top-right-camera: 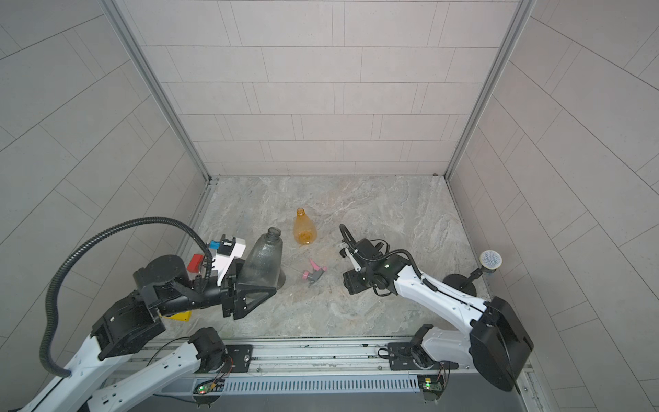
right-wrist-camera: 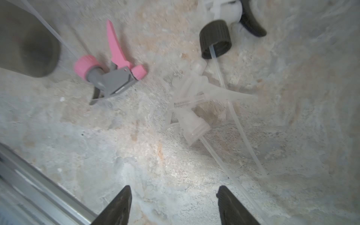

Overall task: Attach spray nozzles to spray bottles
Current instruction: Pick up the spray nozzle from the center of the board.

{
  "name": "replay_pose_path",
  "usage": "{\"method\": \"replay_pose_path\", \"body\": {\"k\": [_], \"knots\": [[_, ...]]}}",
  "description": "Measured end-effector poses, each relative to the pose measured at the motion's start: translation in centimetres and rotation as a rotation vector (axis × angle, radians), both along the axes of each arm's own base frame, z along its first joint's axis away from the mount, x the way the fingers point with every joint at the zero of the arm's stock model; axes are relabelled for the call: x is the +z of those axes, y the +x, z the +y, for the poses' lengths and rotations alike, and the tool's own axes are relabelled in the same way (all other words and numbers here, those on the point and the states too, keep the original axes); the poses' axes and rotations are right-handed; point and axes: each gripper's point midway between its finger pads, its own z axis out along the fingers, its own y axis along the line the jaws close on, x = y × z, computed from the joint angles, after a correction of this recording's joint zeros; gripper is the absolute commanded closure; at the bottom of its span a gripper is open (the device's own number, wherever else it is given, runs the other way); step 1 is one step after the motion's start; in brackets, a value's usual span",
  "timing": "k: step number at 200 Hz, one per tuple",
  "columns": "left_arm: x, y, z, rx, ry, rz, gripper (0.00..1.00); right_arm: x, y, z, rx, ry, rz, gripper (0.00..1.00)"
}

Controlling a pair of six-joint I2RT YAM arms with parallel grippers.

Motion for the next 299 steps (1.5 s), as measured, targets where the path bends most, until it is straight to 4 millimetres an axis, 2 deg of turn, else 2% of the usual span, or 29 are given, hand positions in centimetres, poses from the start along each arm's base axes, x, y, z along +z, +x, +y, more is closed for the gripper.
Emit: {"method": "replay_pose_path", "body": {"k": [40,74,97,117,131,153,180,200,218,251,299], "knots": [[0.2,1.6,1.4,0.125,0.032,-0.048,1.00,-3.0,0.9,-0.4,-0.004,-0.097,0.035,0.31],[0.3,2.3,2.0,0.173,0.041,-0.071,1.00,-4.3,1.2,-0.1,-0.007,-0.112,0.049,0.42],[0.3,2.5,2.1,0.183,0.046,-0.079,1.00,-5.0,-0.4,1.3,0.043,-0.110,0.072,0.43],[0.3,2.6,2.2,0.189,0.049,-0.085,1.00,-4.8,-2.2,3.4,0.109,-0.085,0.076,0.43],[0.3,2.6,2.3,0.193,0.050,-0.090,1.00,-4.4,-2.6,4.0,0.120,-0.079,0.072,0.43],[0.4,2.7,2.4,0.202,0.050,-0.098,1.00,-3.3,-1.4,3.9,0.083,-0.089,0.035,0.43],[0.4,2.8,2.6,0.210,0.056,-0.110,1.00,-1.5,1.1,4.3,0.012,-0.084,-0.016,0.44],[0.5,2.8,2.7,0.218,0.056,-0.117,1.00,-1.0,2.8,4.9,-0.020,-0.106,-0.027,0.48],[0.7,2.8,2.9,0.223,0.050,-0.123,1.00,-1.9,3.5,5.0,-0.032,-0.142,-0.002,0.50],[0.8,2.6,3.0,0.224,0.045,-0.128,1.00,-4.4,2.5,3.7,-0.043,-0.231,0.082,0.51],[0.0,2.6,3.1,0.223,0.051,-0.122,1.00,-6.0,2.3,3.5,-0.072,-0.271,0.129,0.53]]}}
